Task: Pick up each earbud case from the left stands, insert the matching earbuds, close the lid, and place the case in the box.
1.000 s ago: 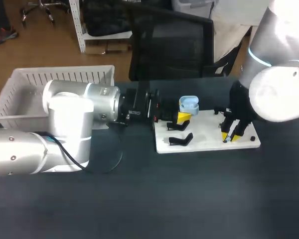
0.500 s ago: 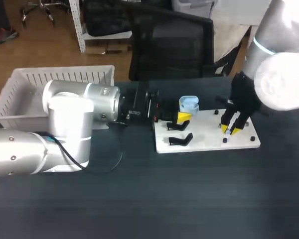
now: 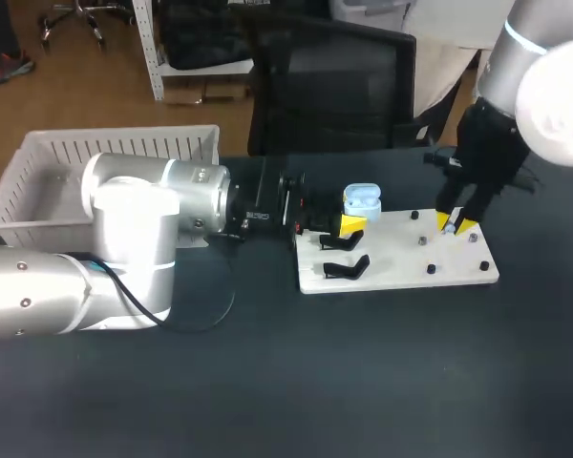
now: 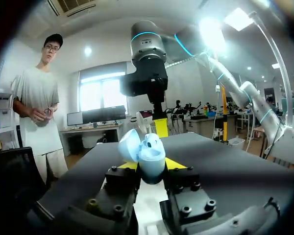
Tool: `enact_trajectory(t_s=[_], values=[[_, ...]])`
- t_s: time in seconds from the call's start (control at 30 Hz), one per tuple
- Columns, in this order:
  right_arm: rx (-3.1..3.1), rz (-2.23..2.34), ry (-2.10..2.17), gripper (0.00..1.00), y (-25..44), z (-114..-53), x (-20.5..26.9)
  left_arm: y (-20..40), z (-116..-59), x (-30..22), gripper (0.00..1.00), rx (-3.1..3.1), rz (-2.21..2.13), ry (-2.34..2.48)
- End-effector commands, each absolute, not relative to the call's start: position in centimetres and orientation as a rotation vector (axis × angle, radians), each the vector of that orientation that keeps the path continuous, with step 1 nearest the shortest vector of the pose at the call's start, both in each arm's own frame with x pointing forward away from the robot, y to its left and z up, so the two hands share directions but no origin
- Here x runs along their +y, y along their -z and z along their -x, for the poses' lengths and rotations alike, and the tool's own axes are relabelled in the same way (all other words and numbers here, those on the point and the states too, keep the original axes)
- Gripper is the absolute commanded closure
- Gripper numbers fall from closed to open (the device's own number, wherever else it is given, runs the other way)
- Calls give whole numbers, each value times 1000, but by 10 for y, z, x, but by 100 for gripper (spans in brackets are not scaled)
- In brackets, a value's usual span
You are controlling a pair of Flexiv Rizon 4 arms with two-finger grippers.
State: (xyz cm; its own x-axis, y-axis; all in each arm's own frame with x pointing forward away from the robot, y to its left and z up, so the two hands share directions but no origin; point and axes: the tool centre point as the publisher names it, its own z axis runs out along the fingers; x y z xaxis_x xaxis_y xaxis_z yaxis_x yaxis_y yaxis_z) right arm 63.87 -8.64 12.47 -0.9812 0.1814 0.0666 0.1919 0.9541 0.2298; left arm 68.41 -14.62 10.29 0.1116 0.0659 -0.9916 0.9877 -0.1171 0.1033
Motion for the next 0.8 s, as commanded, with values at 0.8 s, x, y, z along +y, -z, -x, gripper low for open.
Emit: enact_trajectory(t_s=[0.8], values=[[-3062,-19,225,100,-161,-645,-33,-102,-682,-146,100,1123,-1390,1169]])
